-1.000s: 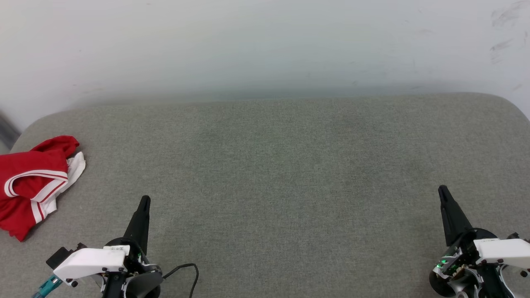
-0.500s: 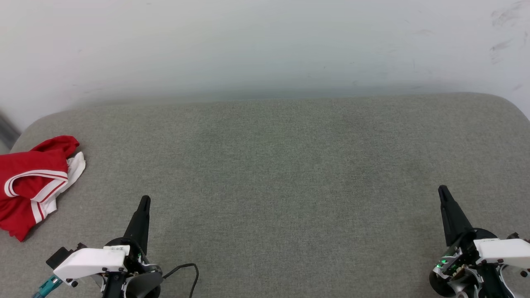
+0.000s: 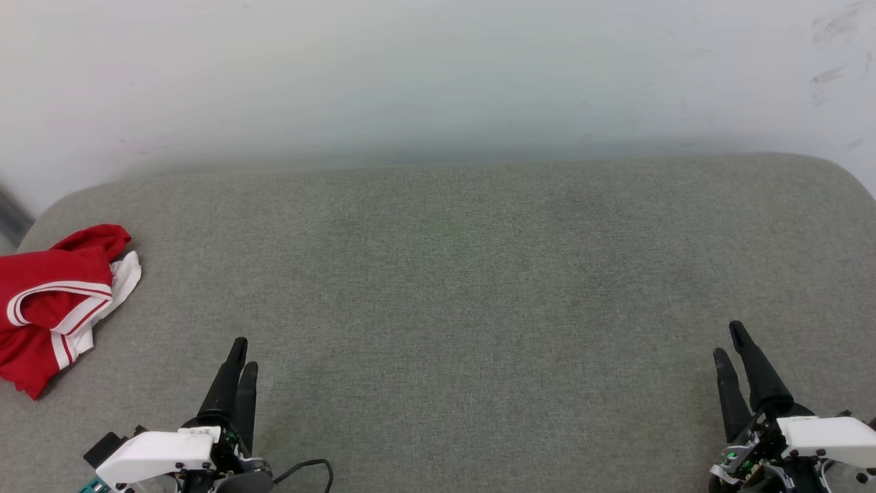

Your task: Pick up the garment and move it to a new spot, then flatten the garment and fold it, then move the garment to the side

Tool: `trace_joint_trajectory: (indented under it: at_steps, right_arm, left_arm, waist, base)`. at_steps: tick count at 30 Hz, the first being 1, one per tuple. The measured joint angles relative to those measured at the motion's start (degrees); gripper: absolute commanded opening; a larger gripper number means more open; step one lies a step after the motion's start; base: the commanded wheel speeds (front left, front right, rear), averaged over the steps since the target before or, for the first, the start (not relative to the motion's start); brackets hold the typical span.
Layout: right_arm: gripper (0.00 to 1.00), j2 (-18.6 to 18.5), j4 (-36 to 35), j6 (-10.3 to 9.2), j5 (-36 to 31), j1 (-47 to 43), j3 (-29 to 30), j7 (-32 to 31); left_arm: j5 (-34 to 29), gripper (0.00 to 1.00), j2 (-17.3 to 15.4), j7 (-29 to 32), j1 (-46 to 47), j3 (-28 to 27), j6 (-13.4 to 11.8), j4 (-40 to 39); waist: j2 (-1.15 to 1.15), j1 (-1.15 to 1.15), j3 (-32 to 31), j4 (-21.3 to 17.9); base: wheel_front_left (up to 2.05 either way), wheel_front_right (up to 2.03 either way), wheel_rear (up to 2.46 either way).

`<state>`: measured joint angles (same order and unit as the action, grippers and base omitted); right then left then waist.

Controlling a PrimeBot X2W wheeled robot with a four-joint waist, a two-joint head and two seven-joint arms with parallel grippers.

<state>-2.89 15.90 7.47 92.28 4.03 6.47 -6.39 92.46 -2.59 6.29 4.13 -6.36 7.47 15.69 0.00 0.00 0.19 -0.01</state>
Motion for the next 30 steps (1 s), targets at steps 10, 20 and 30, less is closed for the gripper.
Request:
trace_joint_trajectory:
  at_steps: [10, 20, 30]
  right_arm:
    - [1.00, 0.01, -1.18, -0.07, -4.79, -0.71, -0.13, 2.88]
    - [1.00, 0.03, -4.78, -0.07, -15.23, -1.44, 0.25, 5.39]
    - [1.00, 0.03, -8.92, -0.07, -28.00, -2.31, -0.64, 7.60]
  left_arm:
    - [-3.57, 1.00, 0.01, -2.78, -0.62, -0.03, 0.00, -1.89]
    - [-14.95, 1.00, 0.00, -5.31, -0.79, 0.04, -2.65, -5.98]
    - [-28.85, 1.00, -0.01, -7.57, -1.68, 1.89, -7.98, -9.78]
  waist:
    - [0.00, 0.00, 0.11, -0.09]
    - [0.00, 0.00, 0.35, -0.10]
    - [0.00, 0.00, 0.59, -0.16]
  base:
    - [0.00, 0.00, 0.00]
    - [0.00, 0.00, 0.00]
    - [0.00, 0.00, 0.00]
